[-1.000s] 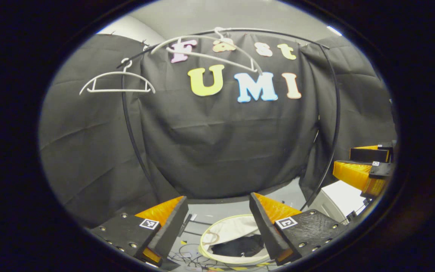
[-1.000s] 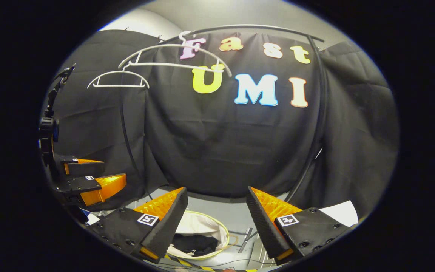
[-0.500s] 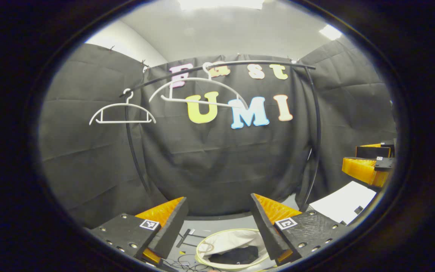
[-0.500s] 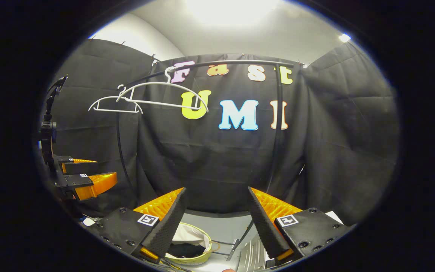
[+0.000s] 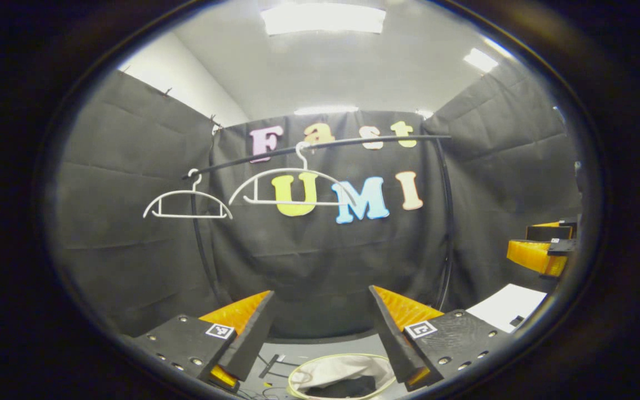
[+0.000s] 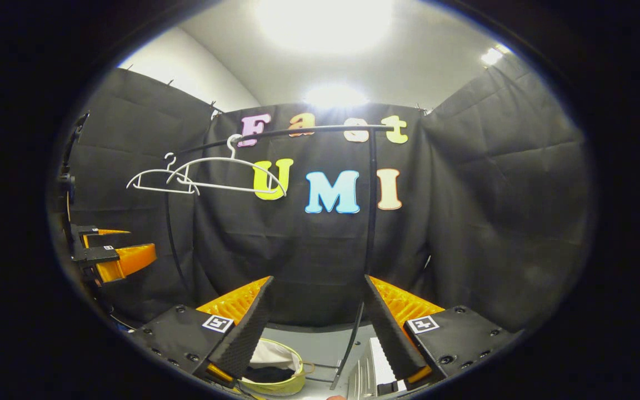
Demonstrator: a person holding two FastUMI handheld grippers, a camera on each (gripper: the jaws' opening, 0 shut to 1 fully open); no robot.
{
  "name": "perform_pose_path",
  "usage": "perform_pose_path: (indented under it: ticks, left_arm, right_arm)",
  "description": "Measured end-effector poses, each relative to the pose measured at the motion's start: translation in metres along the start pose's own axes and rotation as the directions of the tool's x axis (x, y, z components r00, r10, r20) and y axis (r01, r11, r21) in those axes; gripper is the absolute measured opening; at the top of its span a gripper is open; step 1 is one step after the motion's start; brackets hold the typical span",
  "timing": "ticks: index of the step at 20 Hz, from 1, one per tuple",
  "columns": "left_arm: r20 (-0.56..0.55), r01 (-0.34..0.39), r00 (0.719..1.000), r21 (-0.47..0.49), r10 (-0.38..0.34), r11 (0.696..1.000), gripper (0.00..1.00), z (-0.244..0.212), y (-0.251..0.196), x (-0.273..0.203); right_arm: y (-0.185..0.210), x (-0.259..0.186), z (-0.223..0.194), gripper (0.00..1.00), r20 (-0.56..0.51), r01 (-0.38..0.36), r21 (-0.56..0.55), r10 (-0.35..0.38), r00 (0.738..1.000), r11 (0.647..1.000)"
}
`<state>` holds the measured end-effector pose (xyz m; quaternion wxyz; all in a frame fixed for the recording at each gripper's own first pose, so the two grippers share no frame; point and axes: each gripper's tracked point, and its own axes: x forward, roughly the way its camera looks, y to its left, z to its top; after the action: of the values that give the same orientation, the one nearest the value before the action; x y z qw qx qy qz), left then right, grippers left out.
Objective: Grasp the clothes on the hanger with both hands and then place them into the laundry hamper below.
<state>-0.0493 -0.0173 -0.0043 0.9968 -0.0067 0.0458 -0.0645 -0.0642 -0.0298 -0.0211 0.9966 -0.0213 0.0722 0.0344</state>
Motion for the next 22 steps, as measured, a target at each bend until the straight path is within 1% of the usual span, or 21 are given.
perform_pose_path:
  ticks: [5, 10, 16, 22]
  left_arm:
    - [0.043, -0.016, 0.999, -0.013, 0.017, 1.0, 0.94, 0.026, 0.014, -0.023]
    - [0.077, -0.035, 0.996, 0.005, 0.035, 0.999, 0.94, 0.044, 0.027, -0.04]
    - [0.096, -0.042, 0.994, -0.006, 0.042, 0.999, 0.94, 0.052, 0.034, -0.051]
    - [0.111, -0.046, 0.993, -0.007, 0.046, 0.999, 0.94, 0.057, 0.032, -0.056]
  right_arm:
    - [-0.016, -0.021, 0.03, 0.98, 0.062, 0.028, 0.008, -0.028, 0.998, 1.0]
    - [-0.029, -0.035, 0.042, 0.98, 0.097, 0.059, 0.023, -0.061, 0.993, 0.998]
    - [-0.046, -0.043, 0.049, 0.97, 0.121, 0.103, 0.051, -0.108, 0.987, 0.993]
    - [-0.046, -0.048, 0.053, 0.96, 0.13, 0.098, 0.039, -0.102, 0.986, 0.994]
